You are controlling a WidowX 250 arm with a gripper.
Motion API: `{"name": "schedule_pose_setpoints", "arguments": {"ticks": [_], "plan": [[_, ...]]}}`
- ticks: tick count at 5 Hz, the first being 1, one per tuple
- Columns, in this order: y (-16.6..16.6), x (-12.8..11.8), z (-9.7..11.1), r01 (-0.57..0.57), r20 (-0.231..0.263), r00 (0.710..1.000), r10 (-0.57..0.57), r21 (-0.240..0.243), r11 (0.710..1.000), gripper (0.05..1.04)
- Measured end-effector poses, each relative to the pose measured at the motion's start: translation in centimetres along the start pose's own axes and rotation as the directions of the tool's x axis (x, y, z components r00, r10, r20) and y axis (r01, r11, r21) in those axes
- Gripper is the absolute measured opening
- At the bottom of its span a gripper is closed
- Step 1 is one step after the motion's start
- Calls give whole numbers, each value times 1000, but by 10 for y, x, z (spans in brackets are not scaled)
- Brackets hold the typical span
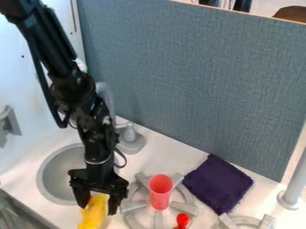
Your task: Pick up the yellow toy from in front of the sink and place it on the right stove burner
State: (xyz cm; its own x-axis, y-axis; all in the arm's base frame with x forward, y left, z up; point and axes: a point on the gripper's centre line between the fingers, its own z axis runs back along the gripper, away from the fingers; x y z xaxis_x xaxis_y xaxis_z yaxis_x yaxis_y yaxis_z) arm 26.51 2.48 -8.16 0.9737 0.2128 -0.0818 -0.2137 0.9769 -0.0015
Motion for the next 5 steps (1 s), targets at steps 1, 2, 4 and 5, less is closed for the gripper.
{"name": "schedule_pose_setpoints", "arguments": {"ticks": [1, 2, 4, 5], "plan": [[-5, -3, -7, -10, -28, 1000, 11, 33, 999, 1003], [2, -4, -22, -46, -68, 996, 52, 90, 995, 952], [8, -7, -26, -34, -95, 994, 46, 124, 992, 496], [12, -6, 8, -12, -58, 998, 21, 141, 990, 438]]}}
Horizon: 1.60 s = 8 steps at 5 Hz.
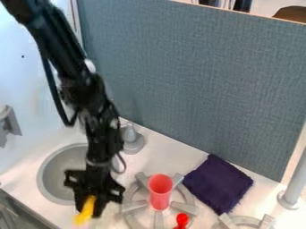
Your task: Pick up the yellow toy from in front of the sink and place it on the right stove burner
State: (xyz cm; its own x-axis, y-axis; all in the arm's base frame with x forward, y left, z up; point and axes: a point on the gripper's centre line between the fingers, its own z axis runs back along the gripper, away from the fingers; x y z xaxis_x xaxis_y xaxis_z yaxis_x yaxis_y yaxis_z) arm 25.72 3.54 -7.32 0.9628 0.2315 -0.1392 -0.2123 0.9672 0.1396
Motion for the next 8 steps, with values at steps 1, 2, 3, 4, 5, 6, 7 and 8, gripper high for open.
{"name": "schedule_pose_setpoints", "arguments": {"ticks": [1, 2, 3, 4, 5, 6, 7, 8], "plan": [[12, 5, 43, 6, 65, 998, -9, 47, 999, 438], [-3, 11, 74, 60, 84, 994, -67, 79, 995, 438], [-23, 20, 96, 127, 89, 987, -137, 112, 986, 438], [-32, 23, 105, 176, 97, 977, -190, 137, 975, 438], [-36, 29, 114, 249, 150, 951, -269, 135, 959, 438], [-65, 34, 117, 441, 272, 854, -444, 76, 895, 438], [-86, 36, 125, 496, 305, 810, -501, 100, 862, 438], [-121, 32, 123, 566, 289, 766, -574, 121, 815, 438]]}}
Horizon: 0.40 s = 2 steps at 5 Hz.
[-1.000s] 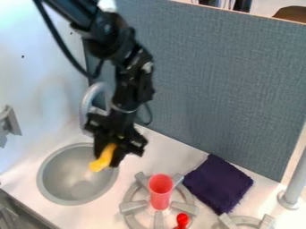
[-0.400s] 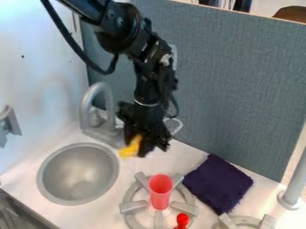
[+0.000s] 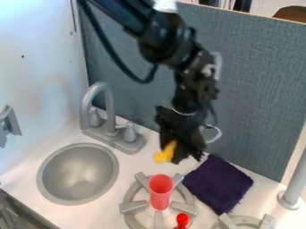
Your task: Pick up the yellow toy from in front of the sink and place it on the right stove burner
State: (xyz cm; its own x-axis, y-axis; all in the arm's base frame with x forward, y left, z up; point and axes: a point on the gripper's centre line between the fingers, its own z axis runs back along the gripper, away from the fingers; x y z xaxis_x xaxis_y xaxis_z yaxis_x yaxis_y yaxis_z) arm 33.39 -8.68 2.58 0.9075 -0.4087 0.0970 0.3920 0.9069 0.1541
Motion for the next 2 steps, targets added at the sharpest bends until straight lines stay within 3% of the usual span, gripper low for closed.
{"name": "schedule_pose_setpoints", "arguments": {"ticks": [1, 2], "plan": [[-21, 14, -1, 71, 20, 997, -71, -3, 997, 438], [-52, 29, -18, 167, -17, 986, -167, -10, 986, 438]]}}
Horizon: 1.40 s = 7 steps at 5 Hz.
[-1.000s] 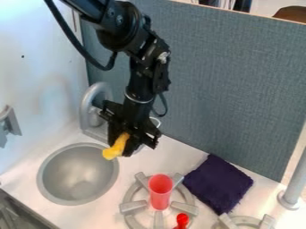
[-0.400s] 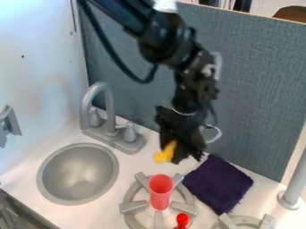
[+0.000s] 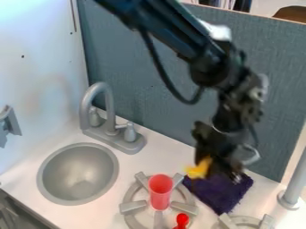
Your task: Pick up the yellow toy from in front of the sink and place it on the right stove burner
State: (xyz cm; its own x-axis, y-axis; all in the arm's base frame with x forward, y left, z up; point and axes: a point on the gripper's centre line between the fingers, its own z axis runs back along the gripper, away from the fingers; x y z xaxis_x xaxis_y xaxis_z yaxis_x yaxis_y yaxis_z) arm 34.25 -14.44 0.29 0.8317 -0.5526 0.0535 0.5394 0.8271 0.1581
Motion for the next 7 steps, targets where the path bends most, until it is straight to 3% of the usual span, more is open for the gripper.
{"name": "schedule_pose_setpoints", "arguments": {"ticks": [2, 4, 6, 7], "plan": [[-42, 25, -17, 165, 38, 985, -166, 17, 986, 438], [-76, 12, -37, 376, -44, 924, -379, -65, 924, 438], [-97, 3, -57, 482, -43, 868, -494, -158, 862, 438], [-99, 2, -65, 496, -40, 861, -508, -163, 853, 438]]}}
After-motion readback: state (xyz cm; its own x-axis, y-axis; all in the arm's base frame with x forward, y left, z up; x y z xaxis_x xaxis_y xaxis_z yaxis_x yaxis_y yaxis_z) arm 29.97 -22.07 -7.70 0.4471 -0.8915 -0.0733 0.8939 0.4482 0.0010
